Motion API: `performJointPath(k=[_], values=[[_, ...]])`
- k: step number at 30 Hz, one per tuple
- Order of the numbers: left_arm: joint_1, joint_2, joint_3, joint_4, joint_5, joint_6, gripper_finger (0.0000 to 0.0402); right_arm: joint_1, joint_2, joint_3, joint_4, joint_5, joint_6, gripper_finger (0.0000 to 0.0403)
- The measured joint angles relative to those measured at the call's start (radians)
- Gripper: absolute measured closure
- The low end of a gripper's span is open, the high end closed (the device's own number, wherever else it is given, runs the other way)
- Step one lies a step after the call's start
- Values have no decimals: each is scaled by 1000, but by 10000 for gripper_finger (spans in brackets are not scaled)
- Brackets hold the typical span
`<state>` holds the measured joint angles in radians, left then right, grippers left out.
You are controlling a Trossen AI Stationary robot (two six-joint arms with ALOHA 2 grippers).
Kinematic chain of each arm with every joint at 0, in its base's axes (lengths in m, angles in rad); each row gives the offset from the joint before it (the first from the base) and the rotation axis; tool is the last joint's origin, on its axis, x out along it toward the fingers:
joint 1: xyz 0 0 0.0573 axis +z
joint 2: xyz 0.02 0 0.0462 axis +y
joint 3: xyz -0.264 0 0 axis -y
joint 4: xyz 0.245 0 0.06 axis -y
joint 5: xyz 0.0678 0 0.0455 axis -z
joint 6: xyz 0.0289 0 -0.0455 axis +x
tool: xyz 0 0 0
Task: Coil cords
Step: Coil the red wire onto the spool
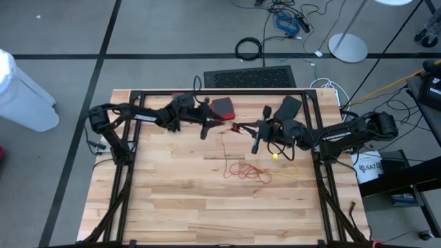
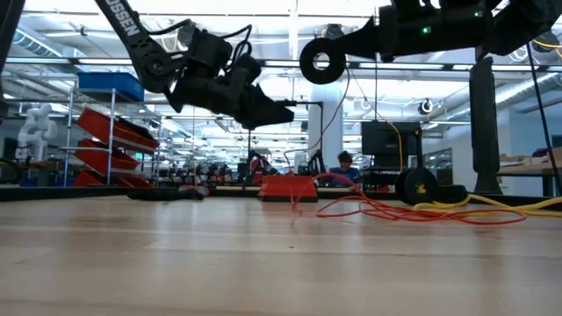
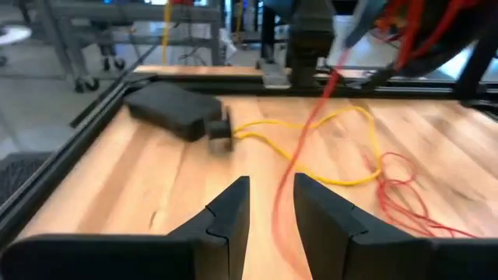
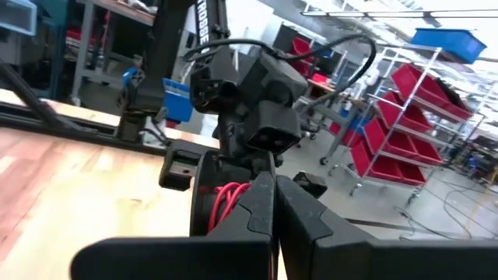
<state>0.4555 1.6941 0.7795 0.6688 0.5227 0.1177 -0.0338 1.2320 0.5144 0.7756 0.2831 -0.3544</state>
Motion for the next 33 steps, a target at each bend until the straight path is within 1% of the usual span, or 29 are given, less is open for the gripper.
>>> performJointPath(k=[8,9,12,14,19,24,26,33], values=[[-103,77,1,13,-23,57,294,0,0,0,-5,-1,19,403],[-111,90,3,15,-36,58,294,0,0,0,-6,-1,20,403],[-124,127,4,59,-121,64,294,1,0,0,-10,-2,30,403],[-124,148,5,89,-143,64,294,1,0,0,-13,-2,36,403],[-124,184,6,94,-230,65,294,2,0,0,-18,-2,38,403],[-125,185,6,111,-239,98,294,2,0,0,-18,-11,38,403],[-124,185,6,126,-244,99,294,2,0,0,-18,-29,38,403],[-124,185,6,137,-248,102,294,2,0,0,-19,-31,42,403]])
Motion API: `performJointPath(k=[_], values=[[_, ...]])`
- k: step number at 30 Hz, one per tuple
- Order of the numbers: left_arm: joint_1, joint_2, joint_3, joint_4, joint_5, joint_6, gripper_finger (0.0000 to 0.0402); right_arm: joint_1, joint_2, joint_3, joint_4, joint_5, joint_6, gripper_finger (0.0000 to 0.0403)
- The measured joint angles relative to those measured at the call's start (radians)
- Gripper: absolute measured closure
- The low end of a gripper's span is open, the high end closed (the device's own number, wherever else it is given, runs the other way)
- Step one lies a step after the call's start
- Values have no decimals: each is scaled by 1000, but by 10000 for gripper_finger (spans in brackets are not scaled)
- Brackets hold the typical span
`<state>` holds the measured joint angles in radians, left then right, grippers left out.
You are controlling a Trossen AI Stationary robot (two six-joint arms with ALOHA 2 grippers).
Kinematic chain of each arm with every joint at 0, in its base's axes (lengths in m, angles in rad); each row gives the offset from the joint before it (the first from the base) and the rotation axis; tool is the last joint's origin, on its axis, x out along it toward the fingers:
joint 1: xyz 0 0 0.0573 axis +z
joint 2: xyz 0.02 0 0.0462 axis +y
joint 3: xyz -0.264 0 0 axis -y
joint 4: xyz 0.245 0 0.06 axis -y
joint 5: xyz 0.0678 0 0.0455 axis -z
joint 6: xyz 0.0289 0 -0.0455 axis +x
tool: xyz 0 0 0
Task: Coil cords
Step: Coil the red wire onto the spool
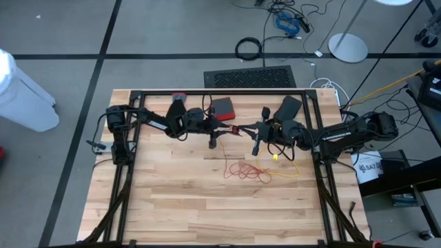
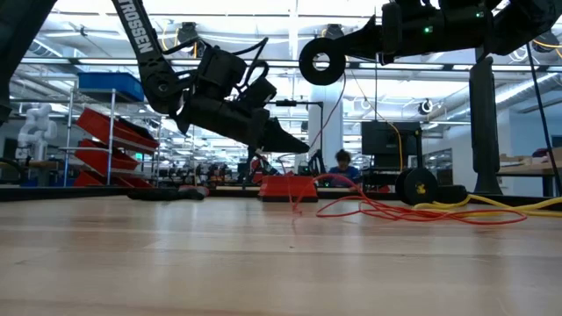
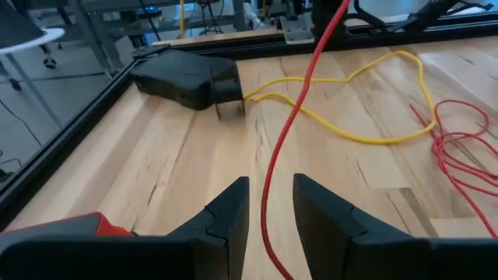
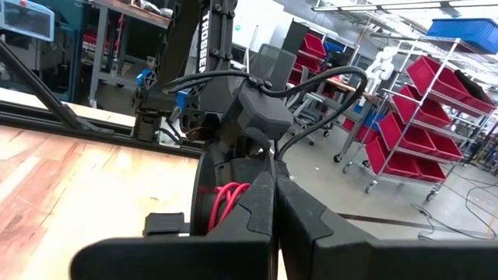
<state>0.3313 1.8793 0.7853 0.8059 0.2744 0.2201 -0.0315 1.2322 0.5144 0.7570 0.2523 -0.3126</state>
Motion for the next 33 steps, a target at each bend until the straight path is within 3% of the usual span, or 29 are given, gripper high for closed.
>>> performJointPath(k=[16,33], values=[[2,0,0,-41,-116,80,294,0,0,0,0,0,5,403],[5,0,2,-93,-90,83,294,0,0,0,13,0,13,403]])
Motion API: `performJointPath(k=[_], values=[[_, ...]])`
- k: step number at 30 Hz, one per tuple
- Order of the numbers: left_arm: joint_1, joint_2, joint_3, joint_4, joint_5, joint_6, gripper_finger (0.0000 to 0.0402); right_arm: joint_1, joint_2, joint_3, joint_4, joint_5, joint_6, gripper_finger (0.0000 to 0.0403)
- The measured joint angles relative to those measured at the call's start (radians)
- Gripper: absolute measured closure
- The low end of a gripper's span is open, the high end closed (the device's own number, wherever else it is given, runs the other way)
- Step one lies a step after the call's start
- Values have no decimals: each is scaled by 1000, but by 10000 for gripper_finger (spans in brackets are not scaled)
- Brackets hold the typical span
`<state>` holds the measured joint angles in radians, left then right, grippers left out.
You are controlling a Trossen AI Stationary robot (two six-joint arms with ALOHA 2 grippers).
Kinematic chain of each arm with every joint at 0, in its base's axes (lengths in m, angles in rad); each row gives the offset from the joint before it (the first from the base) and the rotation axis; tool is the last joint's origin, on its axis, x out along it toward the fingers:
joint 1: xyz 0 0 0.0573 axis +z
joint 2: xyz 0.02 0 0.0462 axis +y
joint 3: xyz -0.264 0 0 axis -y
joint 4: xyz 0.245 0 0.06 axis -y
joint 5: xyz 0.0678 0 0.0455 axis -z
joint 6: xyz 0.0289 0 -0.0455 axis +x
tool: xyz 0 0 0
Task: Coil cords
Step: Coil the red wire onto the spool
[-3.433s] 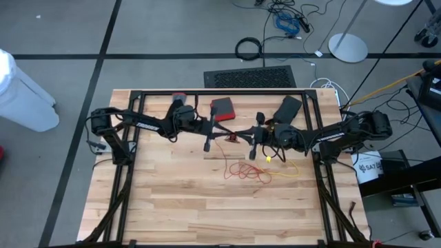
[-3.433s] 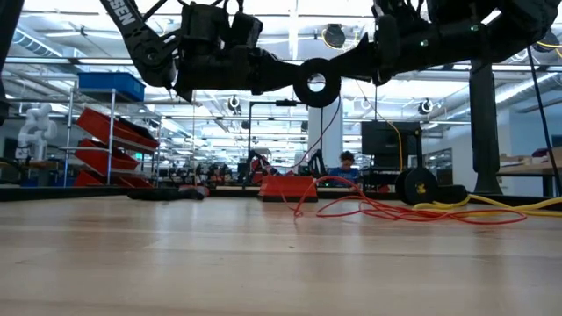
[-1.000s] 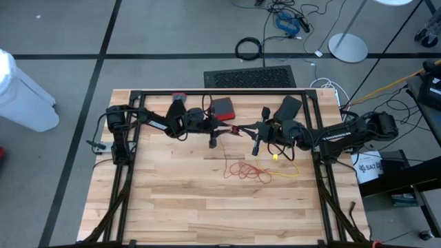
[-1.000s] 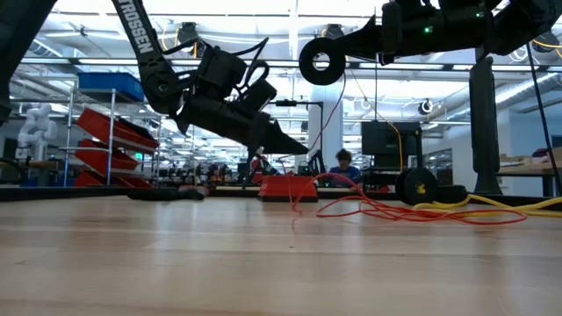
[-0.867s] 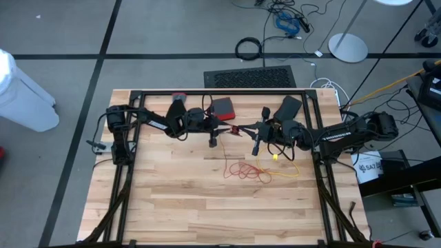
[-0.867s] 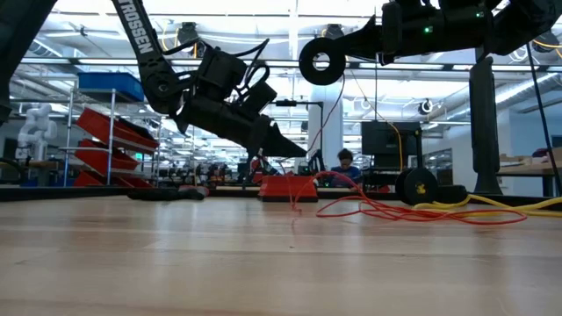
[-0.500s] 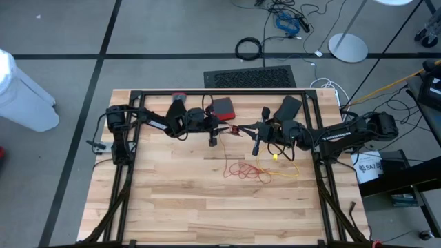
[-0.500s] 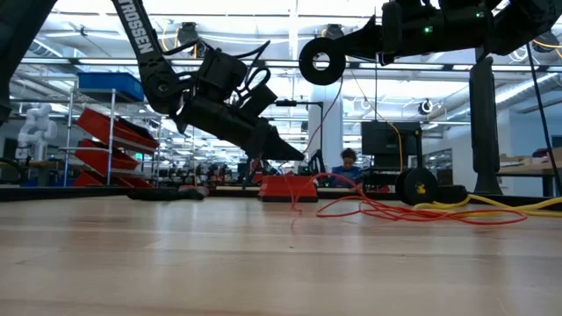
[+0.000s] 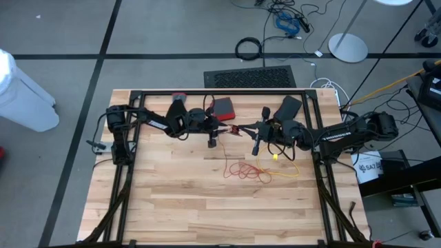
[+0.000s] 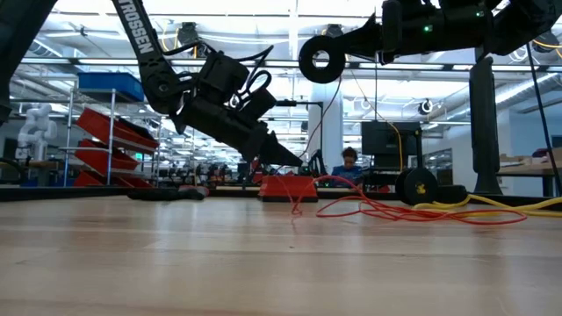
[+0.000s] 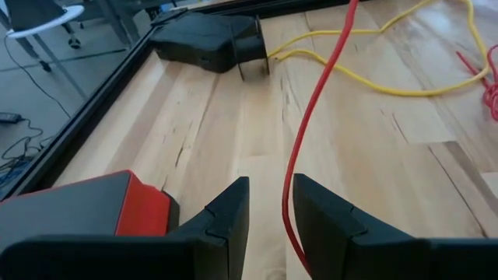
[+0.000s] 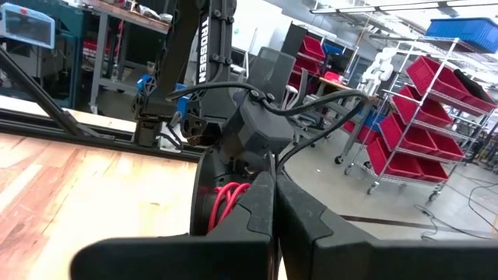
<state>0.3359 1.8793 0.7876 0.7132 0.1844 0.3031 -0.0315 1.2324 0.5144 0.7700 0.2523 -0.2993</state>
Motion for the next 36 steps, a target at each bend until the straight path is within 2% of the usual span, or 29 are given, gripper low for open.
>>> performJointPath(k=[5,11,14,18,20,26,32,36], values=[[0,0,53,-85,-10,0,295,0,0,0,11,-2,0,403],[0,0,93,-89,-22,-1,302,0,0,0,12,-23,10,403],[0,0,99,-107,-33,0,330,0,0,0,11,-23,17,403],[0,0,99,-140,-35,5,389,0,0,0,4,-23,26,403],[0,0,99,-165,-41,21,392,1,0,0,4,-23,26,403],[0,-10,99,-194,-126,-10,398,1,0,0,-4,-22,30,403],[0,-85,99,-264,-217,-31,400,1,0,1,-46,-15,37,403],[3,-162,99,-345,-284,-15,400,0,0,1,-84,53,34,403]])
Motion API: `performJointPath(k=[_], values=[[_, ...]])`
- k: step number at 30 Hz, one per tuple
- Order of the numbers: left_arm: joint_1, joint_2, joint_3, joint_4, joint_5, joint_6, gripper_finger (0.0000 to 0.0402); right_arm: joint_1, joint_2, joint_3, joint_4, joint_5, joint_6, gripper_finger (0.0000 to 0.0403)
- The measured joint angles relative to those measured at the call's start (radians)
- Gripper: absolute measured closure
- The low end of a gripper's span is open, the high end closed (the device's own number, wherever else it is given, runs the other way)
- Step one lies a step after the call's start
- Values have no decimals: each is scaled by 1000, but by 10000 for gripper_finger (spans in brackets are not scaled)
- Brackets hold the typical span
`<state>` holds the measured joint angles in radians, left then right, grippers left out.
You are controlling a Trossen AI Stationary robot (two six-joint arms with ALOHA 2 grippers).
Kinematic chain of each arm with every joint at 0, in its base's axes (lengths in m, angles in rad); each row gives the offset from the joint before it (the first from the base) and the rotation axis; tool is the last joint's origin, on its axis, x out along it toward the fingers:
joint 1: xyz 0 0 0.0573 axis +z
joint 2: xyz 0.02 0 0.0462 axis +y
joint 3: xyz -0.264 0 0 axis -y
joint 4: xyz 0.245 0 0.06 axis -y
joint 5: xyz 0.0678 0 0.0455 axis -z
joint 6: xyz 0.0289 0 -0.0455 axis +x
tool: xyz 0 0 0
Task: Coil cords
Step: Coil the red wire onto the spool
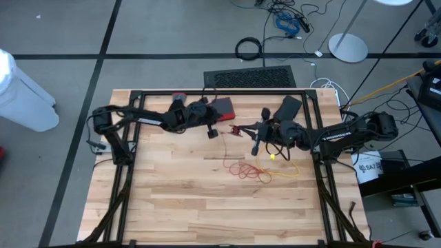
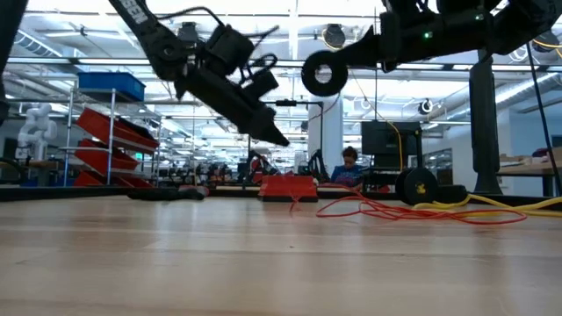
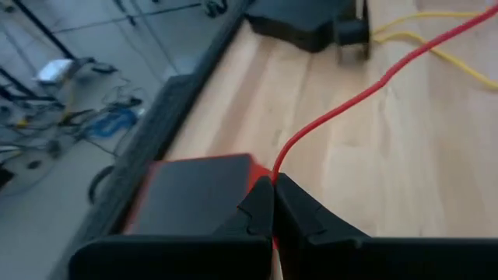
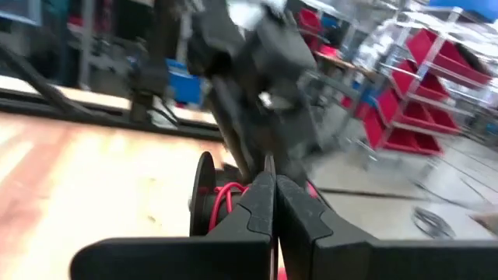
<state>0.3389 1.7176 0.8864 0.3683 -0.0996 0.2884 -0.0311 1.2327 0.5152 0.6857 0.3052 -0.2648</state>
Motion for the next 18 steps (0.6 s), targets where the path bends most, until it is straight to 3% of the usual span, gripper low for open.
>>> performJointPath(k=[3,9,18], values=[[0,-62,0,-69,-34,7,400,0,0,0,-31,60,-6,403],[-5,-170,0,-126,-72,-6,401,-2,0,0,-94,76,-5,403],[-73,-226,7,-128,47,-125,401,-18,6,0,-114,121,-7,403]])
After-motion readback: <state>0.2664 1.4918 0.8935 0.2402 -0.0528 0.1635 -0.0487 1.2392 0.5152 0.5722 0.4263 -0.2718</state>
